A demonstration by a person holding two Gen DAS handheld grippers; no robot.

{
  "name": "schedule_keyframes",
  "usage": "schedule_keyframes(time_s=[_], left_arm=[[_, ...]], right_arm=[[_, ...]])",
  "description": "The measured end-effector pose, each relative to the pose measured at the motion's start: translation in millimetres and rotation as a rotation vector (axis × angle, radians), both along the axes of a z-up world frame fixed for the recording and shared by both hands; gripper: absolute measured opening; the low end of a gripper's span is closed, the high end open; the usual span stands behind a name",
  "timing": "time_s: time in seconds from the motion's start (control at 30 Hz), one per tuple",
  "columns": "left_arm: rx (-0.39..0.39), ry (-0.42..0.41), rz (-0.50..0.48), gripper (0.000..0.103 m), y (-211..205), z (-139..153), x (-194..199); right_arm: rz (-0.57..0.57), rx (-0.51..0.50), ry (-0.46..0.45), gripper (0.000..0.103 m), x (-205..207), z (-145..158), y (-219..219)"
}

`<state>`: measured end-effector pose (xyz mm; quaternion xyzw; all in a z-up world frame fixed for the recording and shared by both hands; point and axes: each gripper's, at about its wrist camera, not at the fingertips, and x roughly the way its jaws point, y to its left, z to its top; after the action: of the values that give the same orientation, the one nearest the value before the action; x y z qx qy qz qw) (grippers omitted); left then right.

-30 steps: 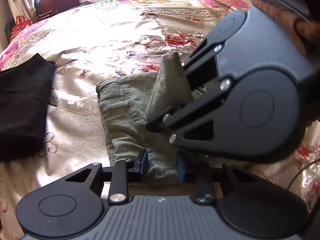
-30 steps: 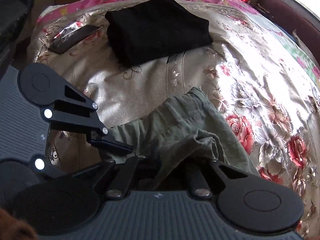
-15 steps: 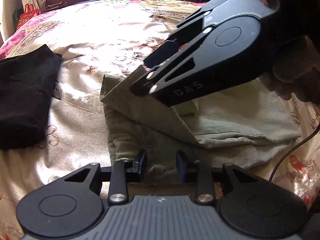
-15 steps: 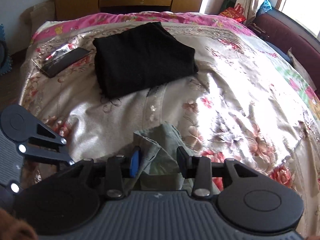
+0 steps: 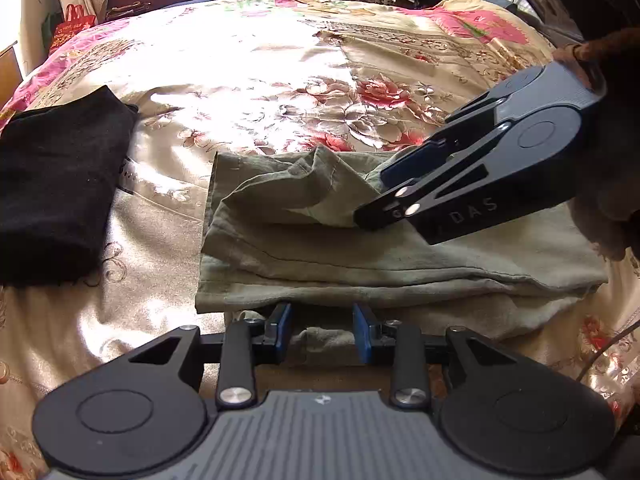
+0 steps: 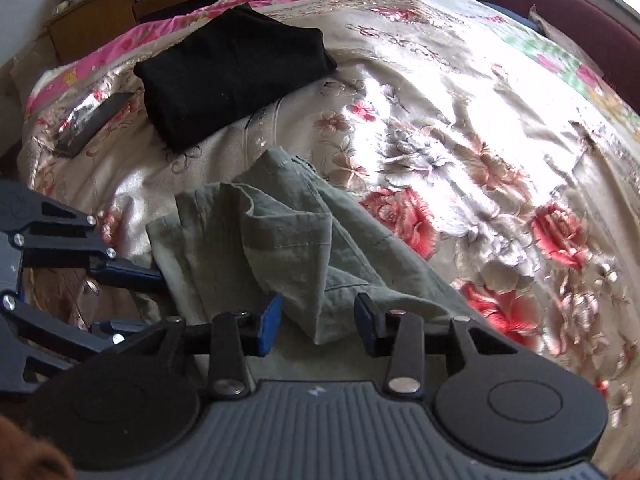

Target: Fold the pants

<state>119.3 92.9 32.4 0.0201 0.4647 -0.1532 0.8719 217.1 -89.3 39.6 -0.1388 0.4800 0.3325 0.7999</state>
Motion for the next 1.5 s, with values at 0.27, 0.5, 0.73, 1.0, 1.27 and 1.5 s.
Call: schedule_keyframes(time_s=[0.27, 0.5, 0.73, 1.0, 1.27, 1.5], left_arm=[[0.011, -0.015, 0.012, 0.047, -1.3, 1.8, -4.8], [0.040, -0.034, 0.024, 0.047, -5.2, 2.6, -8.0], [0.064, -0.095, 0.060, 0.047, -1.1, 24.7, -13.1], [0.086, -0.142, -0.102, 0.047, -53.3, 26.5, 1.6], [0.115, -0.134, -0.243, 0.047, -116.5, 26.7, 10.6], [0.146, -0.135, -0.288, 0.048, -147.2, 17.6, 22.6]], right_arm=[[0.054, -0.102, -0.172, 0.040, 5.8, -4.9, 23.4], [0.032, -0.086, -0.249, 0.043, 48.6, 4.4, 37.0], [-0.136, -0.106, -0.175, 0.046, 21.8, 24.3, -44.8], [-0.492, -0.239, -0.001, 0.046, -43.6, -2.1, -172.8], [-0.830, 0.063, 0.137, 0.052, -42.4, -31.6, -273.3], [-0.773, 0.401, 0.321, 0.050, -46.7, -50.0, -303.0]])
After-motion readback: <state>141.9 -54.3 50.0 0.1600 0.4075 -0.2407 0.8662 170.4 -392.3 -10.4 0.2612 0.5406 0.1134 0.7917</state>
